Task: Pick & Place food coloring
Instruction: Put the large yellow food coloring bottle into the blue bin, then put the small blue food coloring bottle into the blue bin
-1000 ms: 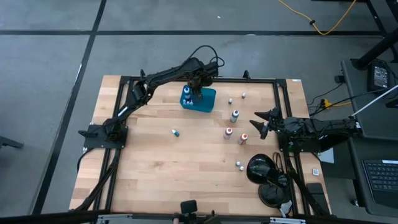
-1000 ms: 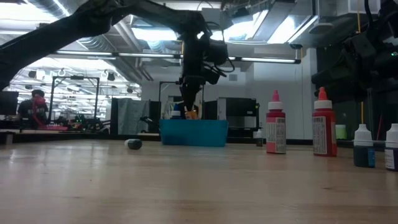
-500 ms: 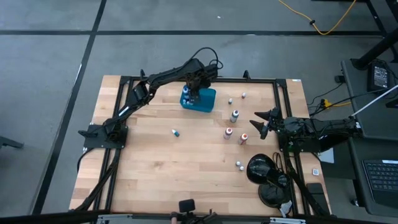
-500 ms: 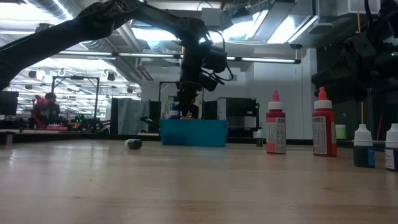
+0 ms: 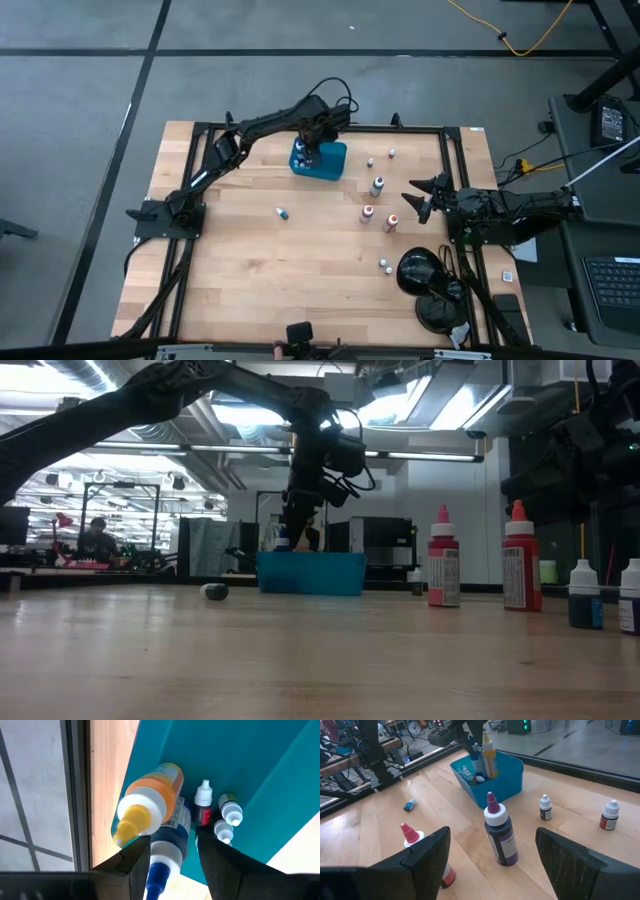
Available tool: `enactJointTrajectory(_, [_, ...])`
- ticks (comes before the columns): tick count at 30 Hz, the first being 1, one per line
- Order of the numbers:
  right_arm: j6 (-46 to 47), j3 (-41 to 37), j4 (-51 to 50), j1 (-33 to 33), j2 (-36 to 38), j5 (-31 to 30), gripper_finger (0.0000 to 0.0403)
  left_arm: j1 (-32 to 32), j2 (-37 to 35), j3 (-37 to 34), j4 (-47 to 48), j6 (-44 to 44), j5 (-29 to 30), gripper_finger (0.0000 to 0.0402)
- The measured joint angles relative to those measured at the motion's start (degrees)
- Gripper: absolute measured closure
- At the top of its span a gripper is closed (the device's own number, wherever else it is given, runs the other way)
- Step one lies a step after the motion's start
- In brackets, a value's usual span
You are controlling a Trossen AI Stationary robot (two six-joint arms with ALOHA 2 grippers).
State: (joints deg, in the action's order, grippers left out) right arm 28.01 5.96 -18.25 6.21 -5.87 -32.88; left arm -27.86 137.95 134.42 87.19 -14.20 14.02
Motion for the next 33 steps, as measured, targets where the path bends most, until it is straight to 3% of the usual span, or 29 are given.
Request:
enactJointTrajectory(8, [0.0, 0.0, 0.0, 0.0, 0.0, 0.0, 0.0108, 0.7, -0.2, 0.4, -0.1, 3.6, 2.9, 0.0226])
enactJointTrajectory(16, [0.0, 0.0, 0.0, 0.0, 0.0, 0.0, 0.0108, 3.6, -3.7, 0.4, -3.8, 7.8, 3.1, 0.0182])
enactJointTrajectory(24, [0.0, 0.0, 0.0, 0.0, 0.0, 0.0, 0.0108, 6.5, -9.8, 0.5, -4.3, 27.6, 16.8, 0.0145])
enactJointTrajectory(33, [0.0, 0.0, 0.0, 0.0, 0.0, 0.0, 0.0108, 8.9, -17.5, 0.5, 0.3, 45.4, 9.5, 0.0147])
